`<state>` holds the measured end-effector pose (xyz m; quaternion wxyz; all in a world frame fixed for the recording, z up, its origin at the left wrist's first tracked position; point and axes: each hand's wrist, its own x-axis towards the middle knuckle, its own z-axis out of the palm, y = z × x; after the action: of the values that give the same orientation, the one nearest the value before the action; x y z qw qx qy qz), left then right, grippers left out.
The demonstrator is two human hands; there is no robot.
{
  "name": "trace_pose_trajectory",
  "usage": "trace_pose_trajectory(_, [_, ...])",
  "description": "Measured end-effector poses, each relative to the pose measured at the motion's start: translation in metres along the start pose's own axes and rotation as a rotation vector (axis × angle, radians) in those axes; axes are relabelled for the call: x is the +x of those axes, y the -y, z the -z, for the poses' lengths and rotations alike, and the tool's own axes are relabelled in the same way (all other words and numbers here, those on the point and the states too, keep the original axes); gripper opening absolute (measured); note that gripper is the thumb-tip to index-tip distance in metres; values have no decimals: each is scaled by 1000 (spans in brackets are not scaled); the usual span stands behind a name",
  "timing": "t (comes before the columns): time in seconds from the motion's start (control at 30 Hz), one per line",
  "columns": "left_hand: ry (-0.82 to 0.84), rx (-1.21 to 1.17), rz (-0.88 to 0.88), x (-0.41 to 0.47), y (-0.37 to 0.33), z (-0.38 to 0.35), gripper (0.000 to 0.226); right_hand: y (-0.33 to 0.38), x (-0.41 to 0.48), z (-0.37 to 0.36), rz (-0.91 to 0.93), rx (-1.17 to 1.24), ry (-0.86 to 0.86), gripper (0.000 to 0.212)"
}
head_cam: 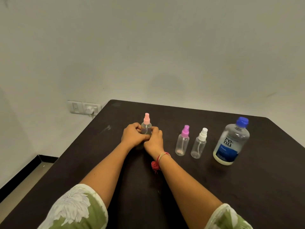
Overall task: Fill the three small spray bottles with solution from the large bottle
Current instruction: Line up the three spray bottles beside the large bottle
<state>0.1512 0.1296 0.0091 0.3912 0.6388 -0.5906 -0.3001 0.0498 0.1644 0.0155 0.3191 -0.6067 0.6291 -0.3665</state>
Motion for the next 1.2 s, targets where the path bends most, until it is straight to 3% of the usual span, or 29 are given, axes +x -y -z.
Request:
trace_pose_trajectory(0.7, [-15, 14, -23, -112, -22, -34, 31, -27, -118, 59, 13, -5, 102, 76])
trace_pose_trajectory(0.97, [-22, 109, -93, -120, -23, -37, 48, -31, -126, 62, 13, 129, 95, 82])
trace_pose_trajectory(1.2, [-7, 317, -16, -102, -26, -41, 40, -36, -121, 65, 45, 195, 124, 82])
